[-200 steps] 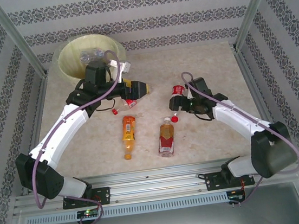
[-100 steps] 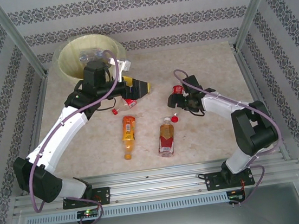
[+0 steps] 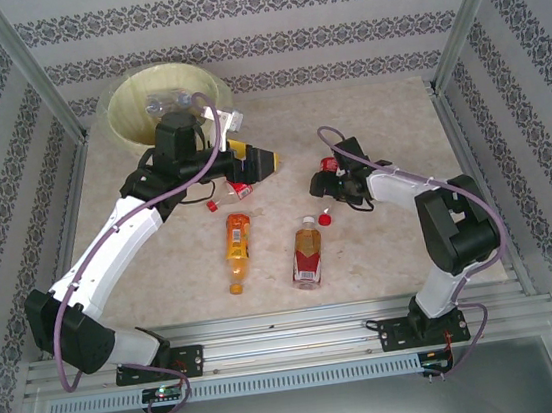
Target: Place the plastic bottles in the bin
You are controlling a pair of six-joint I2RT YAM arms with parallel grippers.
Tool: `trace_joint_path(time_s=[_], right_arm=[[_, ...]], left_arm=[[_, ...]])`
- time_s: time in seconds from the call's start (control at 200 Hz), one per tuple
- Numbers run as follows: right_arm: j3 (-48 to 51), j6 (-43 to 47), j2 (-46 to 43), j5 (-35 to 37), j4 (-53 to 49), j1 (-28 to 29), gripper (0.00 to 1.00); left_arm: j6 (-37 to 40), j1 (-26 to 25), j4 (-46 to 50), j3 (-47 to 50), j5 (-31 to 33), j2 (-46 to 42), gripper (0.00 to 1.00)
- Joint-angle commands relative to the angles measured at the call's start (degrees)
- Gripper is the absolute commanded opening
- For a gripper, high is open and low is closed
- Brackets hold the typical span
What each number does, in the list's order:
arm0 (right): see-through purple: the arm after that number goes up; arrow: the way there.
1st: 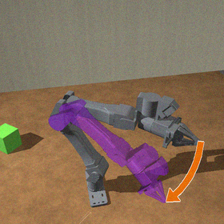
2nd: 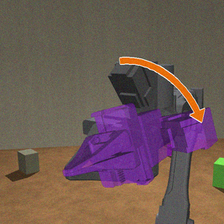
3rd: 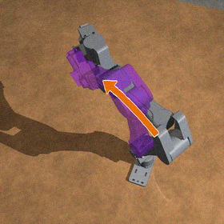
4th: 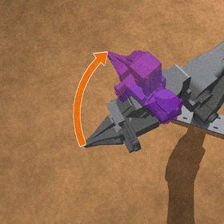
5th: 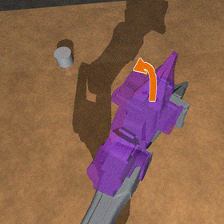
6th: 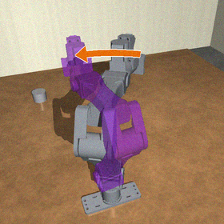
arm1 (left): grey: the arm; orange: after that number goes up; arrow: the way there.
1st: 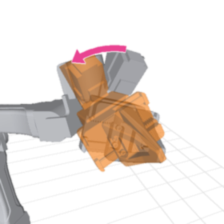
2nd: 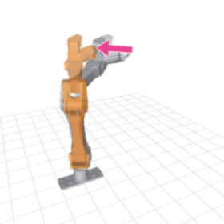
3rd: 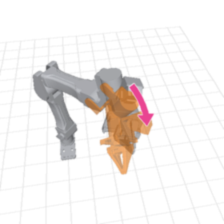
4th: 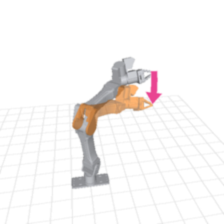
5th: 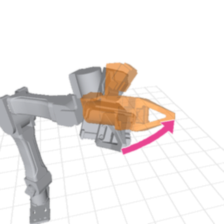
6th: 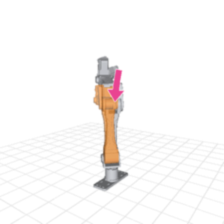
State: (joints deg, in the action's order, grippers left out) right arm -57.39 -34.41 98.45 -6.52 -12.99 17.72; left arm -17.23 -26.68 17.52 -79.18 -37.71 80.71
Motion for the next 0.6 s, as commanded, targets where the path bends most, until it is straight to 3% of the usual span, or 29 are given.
trace_joint_path(time_s=[0.0, 0.29, 0.595], right_arm=[[-1.17, -0.35, 1.19, -0.59, 1.03, -0.39, 0.79], [1.21, 0.30, -1.83, 0.62, 2.45, -0.40, 0.65], [7.62, 5.58, -14.32, -3.49, 8.20, -0.42, 0.63]], left_arm=[[-0.22, -1.05, -1.39, 0.26, -0.22, -0.73, 1.00], [-0.68, -1.36, -1.30, 0.08, -0.56, -0.19, 1.00], [-5.29, -1.62, -2.77, -0.13, -0.61, 1.50, 1.00]])
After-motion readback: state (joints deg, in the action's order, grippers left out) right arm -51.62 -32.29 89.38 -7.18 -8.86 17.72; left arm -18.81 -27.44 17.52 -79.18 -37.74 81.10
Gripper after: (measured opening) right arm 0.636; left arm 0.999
